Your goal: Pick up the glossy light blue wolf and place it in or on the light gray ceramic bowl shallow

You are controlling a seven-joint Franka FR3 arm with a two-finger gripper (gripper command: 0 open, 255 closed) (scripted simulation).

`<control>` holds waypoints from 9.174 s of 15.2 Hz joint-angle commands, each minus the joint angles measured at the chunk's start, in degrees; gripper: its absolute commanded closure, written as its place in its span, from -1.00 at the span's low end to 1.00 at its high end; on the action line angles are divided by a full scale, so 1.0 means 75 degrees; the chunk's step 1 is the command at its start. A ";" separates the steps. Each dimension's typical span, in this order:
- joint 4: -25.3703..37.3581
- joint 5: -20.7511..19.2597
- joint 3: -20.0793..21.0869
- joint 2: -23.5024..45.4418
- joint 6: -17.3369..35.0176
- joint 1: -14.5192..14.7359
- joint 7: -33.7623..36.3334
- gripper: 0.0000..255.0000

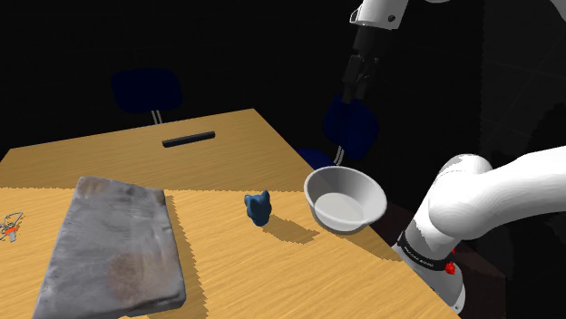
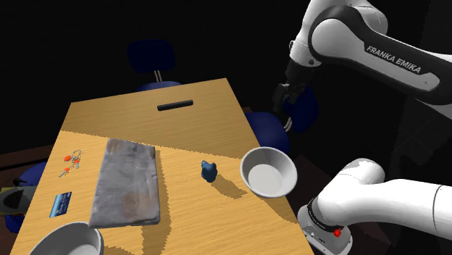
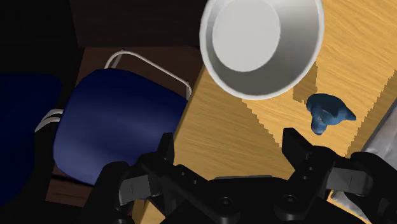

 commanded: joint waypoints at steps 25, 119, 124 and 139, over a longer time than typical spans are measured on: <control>-0.0146 0.0536 0.4760 0.3368 0.3836 0.0309 0.4920 -1.00; -0.3297 0.0785 0.2655 -0.2039 0.1353 0.1076 0.3237 1.00; -0.3297 0.0785 0.2655 -0.2039 0.1353 0.1076 0.3237 -1.00; -0.2244 0.0590 0.2469 -0.1839 0.0504 0.0968 0.3263 -1.00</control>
